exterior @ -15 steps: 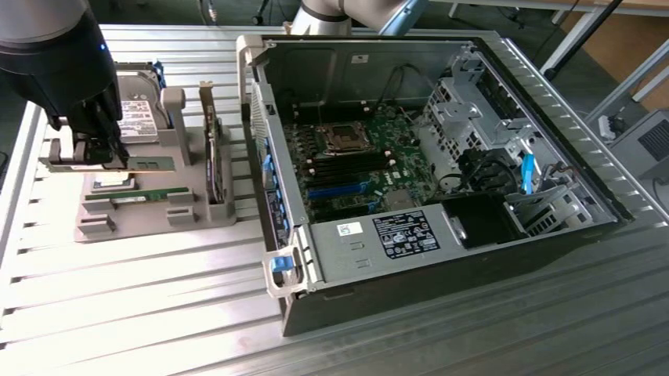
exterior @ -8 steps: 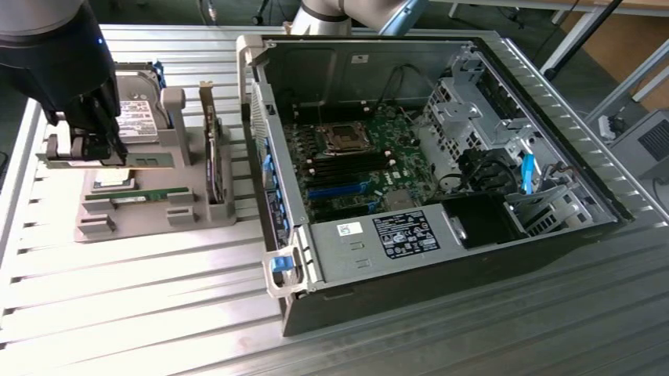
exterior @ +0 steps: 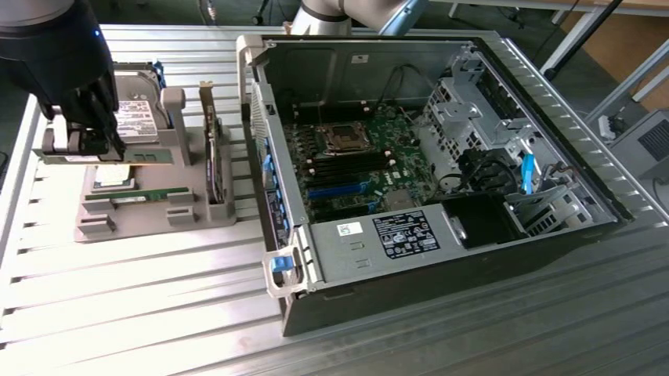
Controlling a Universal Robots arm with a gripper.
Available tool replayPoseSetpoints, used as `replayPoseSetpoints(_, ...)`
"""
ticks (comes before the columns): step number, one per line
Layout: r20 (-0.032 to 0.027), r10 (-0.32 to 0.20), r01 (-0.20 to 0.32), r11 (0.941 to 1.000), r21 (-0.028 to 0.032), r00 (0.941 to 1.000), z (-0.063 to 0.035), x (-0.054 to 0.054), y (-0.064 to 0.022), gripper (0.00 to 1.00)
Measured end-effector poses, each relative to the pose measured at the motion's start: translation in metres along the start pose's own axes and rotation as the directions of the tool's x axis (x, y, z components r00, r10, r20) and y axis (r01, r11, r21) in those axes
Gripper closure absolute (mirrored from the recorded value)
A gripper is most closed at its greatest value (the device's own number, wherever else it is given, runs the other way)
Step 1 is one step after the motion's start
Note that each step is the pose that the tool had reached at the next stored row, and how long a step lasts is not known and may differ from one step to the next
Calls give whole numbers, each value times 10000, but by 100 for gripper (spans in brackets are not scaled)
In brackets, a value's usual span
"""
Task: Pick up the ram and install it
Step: 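Pick up the ram and move it above insertion slot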
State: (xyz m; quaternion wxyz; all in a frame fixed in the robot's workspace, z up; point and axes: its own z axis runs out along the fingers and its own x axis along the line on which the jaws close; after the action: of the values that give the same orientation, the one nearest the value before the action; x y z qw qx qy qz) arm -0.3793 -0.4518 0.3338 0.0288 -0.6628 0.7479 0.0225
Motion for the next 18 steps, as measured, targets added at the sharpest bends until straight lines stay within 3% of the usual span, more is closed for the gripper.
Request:
replayPoseSetpoints(8,56,0,0,10000,-8,10000,-61,-5,-1,87)
replayPoseSetpoints(14,142,1,-1,10000,-18,9999,-154,-11,-1,87)
replayPoseSetpoints(18,169,3,-2,10000,-20,9999,-191,-14,-1,87)
